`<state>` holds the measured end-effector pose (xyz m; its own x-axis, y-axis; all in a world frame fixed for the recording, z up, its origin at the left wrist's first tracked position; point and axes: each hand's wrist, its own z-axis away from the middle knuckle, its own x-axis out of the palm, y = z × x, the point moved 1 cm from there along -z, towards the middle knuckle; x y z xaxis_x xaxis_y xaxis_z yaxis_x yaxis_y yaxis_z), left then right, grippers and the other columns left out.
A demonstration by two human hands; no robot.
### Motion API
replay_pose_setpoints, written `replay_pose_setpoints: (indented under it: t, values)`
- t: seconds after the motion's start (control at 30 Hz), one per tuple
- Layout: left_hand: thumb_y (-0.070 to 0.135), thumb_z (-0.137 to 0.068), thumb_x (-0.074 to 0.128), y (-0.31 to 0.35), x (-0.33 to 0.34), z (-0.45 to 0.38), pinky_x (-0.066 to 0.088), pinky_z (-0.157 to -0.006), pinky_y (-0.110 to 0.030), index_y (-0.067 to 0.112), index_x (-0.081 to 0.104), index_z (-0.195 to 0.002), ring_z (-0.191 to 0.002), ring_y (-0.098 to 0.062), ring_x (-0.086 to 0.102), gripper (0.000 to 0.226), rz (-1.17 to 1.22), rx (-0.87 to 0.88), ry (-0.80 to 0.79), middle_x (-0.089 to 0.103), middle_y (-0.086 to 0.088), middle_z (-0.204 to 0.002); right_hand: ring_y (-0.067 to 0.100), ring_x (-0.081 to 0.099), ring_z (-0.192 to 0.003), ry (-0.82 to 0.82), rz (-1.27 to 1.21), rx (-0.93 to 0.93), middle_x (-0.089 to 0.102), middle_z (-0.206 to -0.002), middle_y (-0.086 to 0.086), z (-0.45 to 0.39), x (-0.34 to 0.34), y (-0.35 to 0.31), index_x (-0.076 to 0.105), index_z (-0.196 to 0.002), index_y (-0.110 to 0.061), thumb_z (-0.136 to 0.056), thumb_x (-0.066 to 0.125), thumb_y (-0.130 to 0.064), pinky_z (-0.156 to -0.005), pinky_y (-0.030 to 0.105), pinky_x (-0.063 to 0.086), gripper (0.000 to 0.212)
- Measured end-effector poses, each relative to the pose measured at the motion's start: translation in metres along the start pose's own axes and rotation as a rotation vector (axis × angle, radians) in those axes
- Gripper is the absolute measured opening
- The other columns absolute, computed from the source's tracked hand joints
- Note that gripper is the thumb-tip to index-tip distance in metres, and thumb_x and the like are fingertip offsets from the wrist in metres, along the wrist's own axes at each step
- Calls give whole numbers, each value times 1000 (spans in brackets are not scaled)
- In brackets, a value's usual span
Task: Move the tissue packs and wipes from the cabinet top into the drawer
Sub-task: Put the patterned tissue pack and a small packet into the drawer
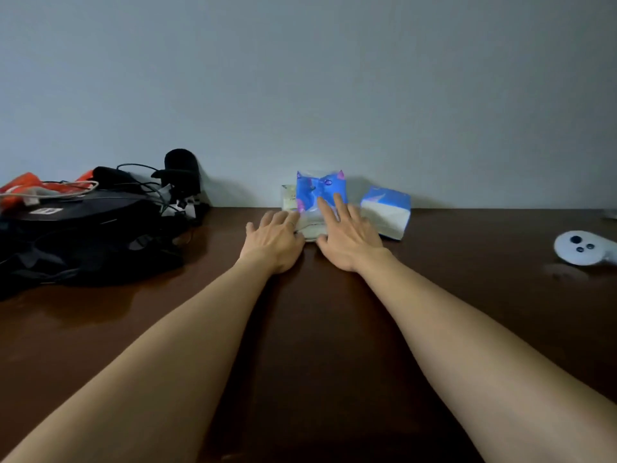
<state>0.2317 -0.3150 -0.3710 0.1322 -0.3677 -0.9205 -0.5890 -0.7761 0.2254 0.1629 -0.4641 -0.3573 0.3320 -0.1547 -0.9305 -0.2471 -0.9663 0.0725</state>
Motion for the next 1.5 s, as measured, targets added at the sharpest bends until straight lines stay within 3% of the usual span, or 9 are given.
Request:
replay_pose_setpoints:
  t: [0.13,0.43,0.6,0.73,0.87,0.93,1.07,1.2,1.5]
  values:
    - [40,-98,46,0,-4,-2,42,-105,-48,17,47,-143,-132,-34,46,51,39,-31,32,50,-11,-145,31,35,-139,-87,-64,31,45,-148,11,-14,8,4,38,-148,-26,-96,35,-46,-107,48,35,56]
    - [45,-96,55,1,-46,90,49,-94,-45,19,61,-134,-122,-32,44,46,-24,30,19,44,-11,-122,26,51,-124,-25,-175,-55,56,-129,4,71,-35,-12,56,-122,-23,-100,46,-31,-99,42,46,26]
    - [46,-85,57,6,-83,179,43,-73,-36,22,68,-117,-114,-28,50,41,-79,48,33,50,-5,-113,21,60,-108,7,-164,-167,62,-112,-5,158,-73,-29,62,-105,-27,-100,48,-46,-79,38,48,24]
    - [43,-81,58,11,-104,263,41,-74,-35,20,62,-110,-108,-31,54,37,-34,42,108,53,-6,-109,22,62,-80,87,-228,-65,62,-84,-9,232,-102,-45,49,-86,-29,-75,36,-92,-62,36,41,66]
    - [37,-77,64,19,-120,338,45,-79,-38,19,57,-105,-100,-33,58,34,42,66,171,62,-7,-109,34,66,-103,153,-213,-96,69,-116,10,295,-117,-56,36,-138,-25,-64,47,-96,-79,41,44,104]
    - [31,-78,66,23,-124,366,41,-71,-37,19,55,-102,-93,-33,60,29,96,68,243,66,-6,-98,34,63,-107,144,-111,-170,68,-118,8,317,-121,-58,39,-143,-31,-73,54,-84,-76,40,44,90]
    - [22,-79,68,23,-114,404,42,-70,-35,21,56,-109,-99,-27,59,32,222,75,388,67,-2,-106,27,59,-89,434,-227,-115,70,-89,0,355,-113,-64,70,-105,-23,-89,63,-37,-57,32,40,22]
    - [33,-82,58,11,-71,443,40,-72,-27,27,53,-116,-100,-14,54,35,384,21,533,59,9,-111,13,54,-74,735,-446,13,59,-79,-4,412,-74,-75,64,-101,-15,-96,60,-29,-56,21,33,16]
    - [31,-98,60,-37,89,551,29,-88,-14,25,53,-133,-118,-15,54,36,383,-317,-89,52,3,-131,16,67,-72,122,-487,-60,68,-84,-1,538,99,-100,62,-105,-17,-96,59,-19,-53,29,50,10]
